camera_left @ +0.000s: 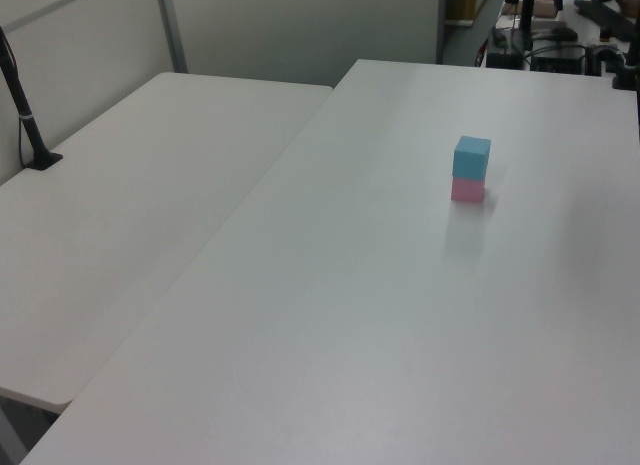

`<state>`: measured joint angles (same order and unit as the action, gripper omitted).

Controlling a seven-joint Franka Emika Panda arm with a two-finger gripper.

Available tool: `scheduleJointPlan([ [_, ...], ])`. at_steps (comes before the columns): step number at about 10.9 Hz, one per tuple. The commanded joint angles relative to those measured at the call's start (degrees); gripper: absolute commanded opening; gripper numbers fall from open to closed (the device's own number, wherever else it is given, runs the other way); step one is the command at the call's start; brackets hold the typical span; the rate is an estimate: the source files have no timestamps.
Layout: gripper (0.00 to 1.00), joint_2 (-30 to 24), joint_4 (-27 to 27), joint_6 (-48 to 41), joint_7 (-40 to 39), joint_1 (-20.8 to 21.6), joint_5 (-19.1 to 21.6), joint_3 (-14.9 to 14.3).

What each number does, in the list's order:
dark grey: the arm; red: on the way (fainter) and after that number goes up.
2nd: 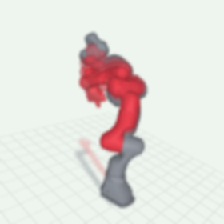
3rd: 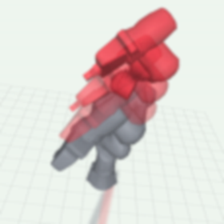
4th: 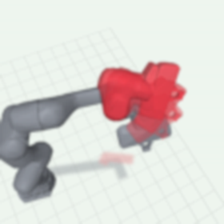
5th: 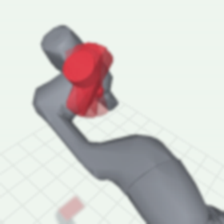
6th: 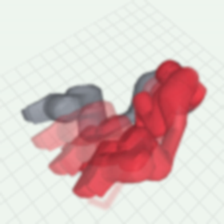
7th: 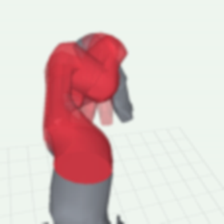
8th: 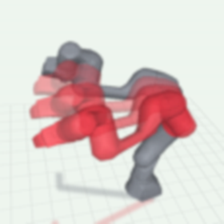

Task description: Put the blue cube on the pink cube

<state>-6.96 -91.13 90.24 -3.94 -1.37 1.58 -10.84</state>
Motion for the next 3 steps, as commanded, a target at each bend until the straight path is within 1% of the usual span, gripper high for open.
scheduleJointPlan([
  [1,1.00,-0.1,-0.5,1.5,-1.9,-0.7,0.1,0.2],
  [3,1.00,0.0,-0.4,1.3,-1.9,-0.3,0.1,0.3],
])
